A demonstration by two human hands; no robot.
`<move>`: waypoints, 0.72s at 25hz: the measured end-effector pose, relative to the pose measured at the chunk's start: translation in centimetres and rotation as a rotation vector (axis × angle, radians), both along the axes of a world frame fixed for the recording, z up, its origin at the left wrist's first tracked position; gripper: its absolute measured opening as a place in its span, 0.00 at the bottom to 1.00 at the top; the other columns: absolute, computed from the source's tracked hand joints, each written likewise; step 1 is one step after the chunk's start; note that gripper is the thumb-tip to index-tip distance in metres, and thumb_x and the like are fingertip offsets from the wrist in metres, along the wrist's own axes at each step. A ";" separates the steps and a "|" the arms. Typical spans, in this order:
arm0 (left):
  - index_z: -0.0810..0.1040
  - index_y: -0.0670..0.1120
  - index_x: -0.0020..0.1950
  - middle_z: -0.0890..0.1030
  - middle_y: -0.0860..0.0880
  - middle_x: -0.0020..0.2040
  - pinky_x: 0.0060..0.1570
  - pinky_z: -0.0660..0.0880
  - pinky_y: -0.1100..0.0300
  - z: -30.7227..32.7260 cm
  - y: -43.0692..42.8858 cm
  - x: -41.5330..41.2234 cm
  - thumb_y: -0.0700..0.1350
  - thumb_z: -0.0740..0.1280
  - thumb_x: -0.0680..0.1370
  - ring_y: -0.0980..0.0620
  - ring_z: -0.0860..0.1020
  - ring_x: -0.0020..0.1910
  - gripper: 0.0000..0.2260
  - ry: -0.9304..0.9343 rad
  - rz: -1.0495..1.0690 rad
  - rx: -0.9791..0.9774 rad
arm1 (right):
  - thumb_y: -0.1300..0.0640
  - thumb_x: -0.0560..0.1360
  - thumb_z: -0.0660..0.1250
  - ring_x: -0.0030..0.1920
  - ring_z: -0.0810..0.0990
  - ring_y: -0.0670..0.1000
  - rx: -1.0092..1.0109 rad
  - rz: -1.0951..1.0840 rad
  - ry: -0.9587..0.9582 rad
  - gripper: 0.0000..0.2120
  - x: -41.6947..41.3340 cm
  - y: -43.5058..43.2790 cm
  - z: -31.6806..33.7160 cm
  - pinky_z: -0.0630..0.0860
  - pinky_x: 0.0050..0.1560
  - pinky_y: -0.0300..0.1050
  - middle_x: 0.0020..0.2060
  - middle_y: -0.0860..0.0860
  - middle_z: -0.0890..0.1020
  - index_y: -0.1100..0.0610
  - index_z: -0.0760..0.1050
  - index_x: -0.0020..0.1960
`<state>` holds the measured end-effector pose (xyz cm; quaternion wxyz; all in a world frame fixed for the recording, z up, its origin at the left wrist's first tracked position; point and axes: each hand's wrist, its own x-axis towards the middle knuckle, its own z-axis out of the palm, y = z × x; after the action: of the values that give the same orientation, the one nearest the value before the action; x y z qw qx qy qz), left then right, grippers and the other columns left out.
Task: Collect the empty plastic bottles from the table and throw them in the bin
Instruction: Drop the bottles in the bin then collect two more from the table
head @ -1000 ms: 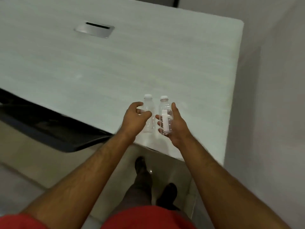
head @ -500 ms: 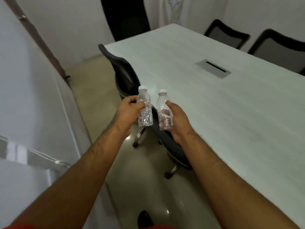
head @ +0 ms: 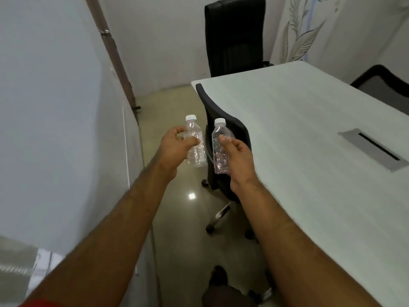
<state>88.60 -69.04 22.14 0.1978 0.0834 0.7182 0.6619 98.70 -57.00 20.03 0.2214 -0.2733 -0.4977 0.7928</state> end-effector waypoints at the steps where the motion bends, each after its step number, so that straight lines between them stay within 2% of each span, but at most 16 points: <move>1: 0.74 0.45 0.64 0.82 0.45 0.47 0.44 0.80 0.49 0.2 0.3 -2.4 0.37 0.71 0.72 0.49 0.81 0.41 0.20 0.009 0.018 -0.007 | 0.54 0.74 0.73 0.38 0.83 0.49 -0.013 0.024 0.005 0.15 -2.9 0.3 -0.1 0.81 0.37 0.45 0.43 0.55 0.84 0.62 0.78 0.55; 4: 0.77 0.47 0.61 0.83 0.46 0.47 0.43 0.79 0.51 1.2 0.8 -8.7 0.38 0.69 0.73 0.50 0.81 0.41 0.17 0.028 0.042 -0.004 | 0.54 0.74 0.73 0.39 0.82 0.53 -0.053 0.086 0.006 0.23 -10.6 1.2 0.4 0.79 0.34 0.46 0.47 0.58 0.83 0.63 0.73 0.64; 8: 0.74 0.47 0.66 0.83 0.44 0.53 0.52 0.80 0.45 1.6 1.4 -18.0 0.41 0.70 0.73 0.45 0.82 0.50 0.22 0.024 0.119 -0.031 | 0.51 0.75 0.72 0.37 0.82 0.51 -0.037 0.164 -0.024 0.22 -21.3 2.4 1.5 0.79 0.30 0.42 0.48 0.55 0.83 0.58 0.72 0.64; 11: 0.71 0.47 0.68 0.81 0.47 0.54 0.51 0.81 0.50 0.9 2.1 -25.8 0.43 0.73 0.74 0.47 0.82 0.52 0.24 0.014 0.172 -0.007 | 0.47 0.76 0.71 0.42 0.83 0.51 0.021 0.174 -0.034 0.22 -29.6 3.6 0.8 0.79 0.32 0.41 0.51 0.55 0.83 0.57 0.73 0.64; 14: 0.72 0.47 0.69 0.81 0.48 0.56 0.52 0.81 0.51 -0.4 3.2 -35.5 0.44 0.74 0.74 0.49 0.82 0.52 0.24 0.022 0.167 0.025 | 0.42 0.75 0.69 0.44 0.84 0.52 0.043 0.168 -0.034 0.23 -39.3 4.9 -0.7 0.79 0.34 0.43 0.52 0.56 0.84 0.56 0.74 0.63; 16: 0.73 0.47 0.68 0.81 0.48 0.56 0.52 0.81 0.51 -1.2 3.9 -43.0 0.43 0.74 0.74 0.49 0.82 0.53 0.24 0.031 0.164 0.047 | 0.40 0.76 0.67 0.43 0.83 0.52 0.059 0.168 -0.049 0.24 -46.9 5.7 -1.6 0.78 0.36 0.45 0.52 0.56 0.84 0.55 0.74 0.63; 18: 0.73 0.47 0.68 0.81 0.48 0.56 0.51 0.81 0.51 -1.5 4.8 -50.5 0.43 0.73 0.74 0.48 0.82 0.52 0.23 0.012 0.146 0.046 | 0.40 0.76 0.66 0.39 0.80 0.51 0.033 0.162 -0.064 0.24 -54.3 6.6 -1.7 0.76 0.32 0.43 0.49 0.57 0.83 0.56 0.74 0.64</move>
<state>38.14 -64.27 20.67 0.1427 0.0394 0.7082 0.6903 44.45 -50.40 18.29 0.1450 -0.2539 -0.5378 0.7907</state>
